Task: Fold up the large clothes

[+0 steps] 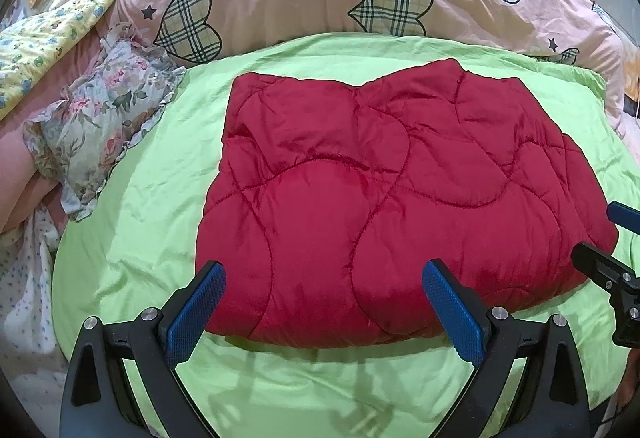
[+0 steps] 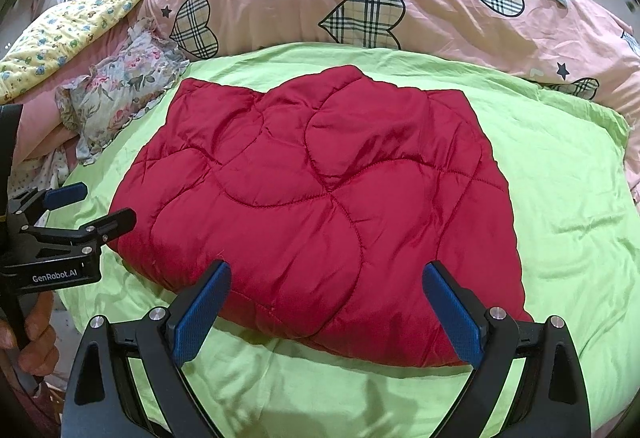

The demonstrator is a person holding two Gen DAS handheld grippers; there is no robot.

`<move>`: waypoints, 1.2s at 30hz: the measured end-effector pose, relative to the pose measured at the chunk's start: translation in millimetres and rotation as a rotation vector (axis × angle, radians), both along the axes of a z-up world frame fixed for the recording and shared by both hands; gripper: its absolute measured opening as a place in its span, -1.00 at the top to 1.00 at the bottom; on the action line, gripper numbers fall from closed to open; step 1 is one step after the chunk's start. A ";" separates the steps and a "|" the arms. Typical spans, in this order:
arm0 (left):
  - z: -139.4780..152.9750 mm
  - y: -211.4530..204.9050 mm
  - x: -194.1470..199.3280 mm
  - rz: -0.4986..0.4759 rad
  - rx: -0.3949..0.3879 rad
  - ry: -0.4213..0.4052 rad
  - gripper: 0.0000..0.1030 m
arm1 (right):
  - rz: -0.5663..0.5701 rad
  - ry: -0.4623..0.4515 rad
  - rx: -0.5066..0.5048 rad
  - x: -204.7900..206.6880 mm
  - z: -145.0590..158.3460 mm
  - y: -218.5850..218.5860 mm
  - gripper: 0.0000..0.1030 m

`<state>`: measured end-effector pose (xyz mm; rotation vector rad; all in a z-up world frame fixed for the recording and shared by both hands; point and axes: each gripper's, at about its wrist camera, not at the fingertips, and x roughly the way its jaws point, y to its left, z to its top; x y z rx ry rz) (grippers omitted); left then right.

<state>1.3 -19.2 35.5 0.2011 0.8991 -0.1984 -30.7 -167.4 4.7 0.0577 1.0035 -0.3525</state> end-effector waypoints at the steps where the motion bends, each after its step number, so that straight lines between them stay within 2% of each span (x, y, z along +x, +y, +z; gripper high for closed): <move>1: -0.1 -0.2 -0.2 -0.001 0.002 -0.001 -0.94 | 0.000 -0.001 0.000 0.1 0.2 -0.3 -0.89; 36: 0.7 1.2 3.5 0.004 0.012 -0.024 -0.94 | 0.000 -0.009 -0.005 5.4 3.7 -2.7 -0.89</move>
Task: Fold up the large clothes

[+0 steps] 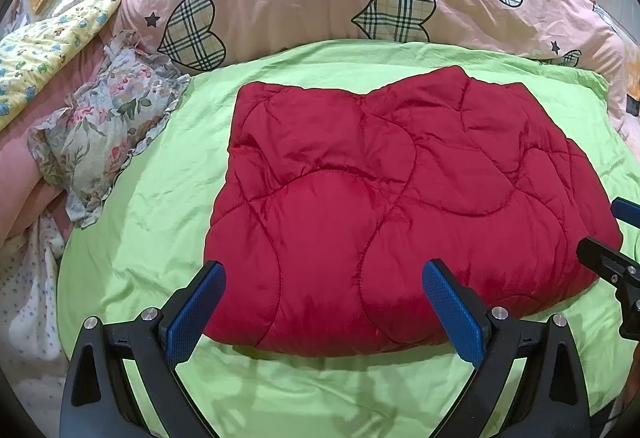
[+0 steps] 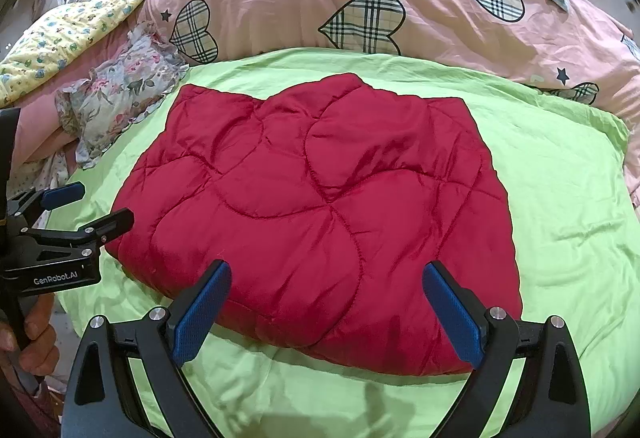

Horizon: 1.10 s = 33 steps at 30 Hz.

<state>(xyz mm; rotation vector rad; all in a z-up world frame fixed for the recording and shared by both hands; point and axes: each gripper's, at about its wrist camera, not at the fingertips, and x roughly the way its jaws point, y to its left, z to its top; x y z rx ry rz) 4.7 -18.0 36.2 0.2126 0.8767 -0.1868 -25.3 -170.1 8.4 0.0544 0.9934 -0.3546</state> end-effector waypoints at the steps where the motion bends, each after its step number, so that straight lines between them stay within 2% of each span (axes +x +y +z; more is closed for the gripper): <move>1: -0.3 0.3 0.6 0.002 0.001 0.001 -0.94 | -0.002 0.000 0.001 0.2 -0.1 -0.3 -0.89; 27: -4.7 4.1 9.0 0.014 -0.003 0.012 -0.94 | -0.027 -0.001 0.003 -1.5 -3.1 -4.1 -0.89; 33: -10.2 11.5 16.4 0.013 -0.055 0.045 -0.94 | -0.036 0.006 0.010 -0.2 -8.3 -5.8 -0.89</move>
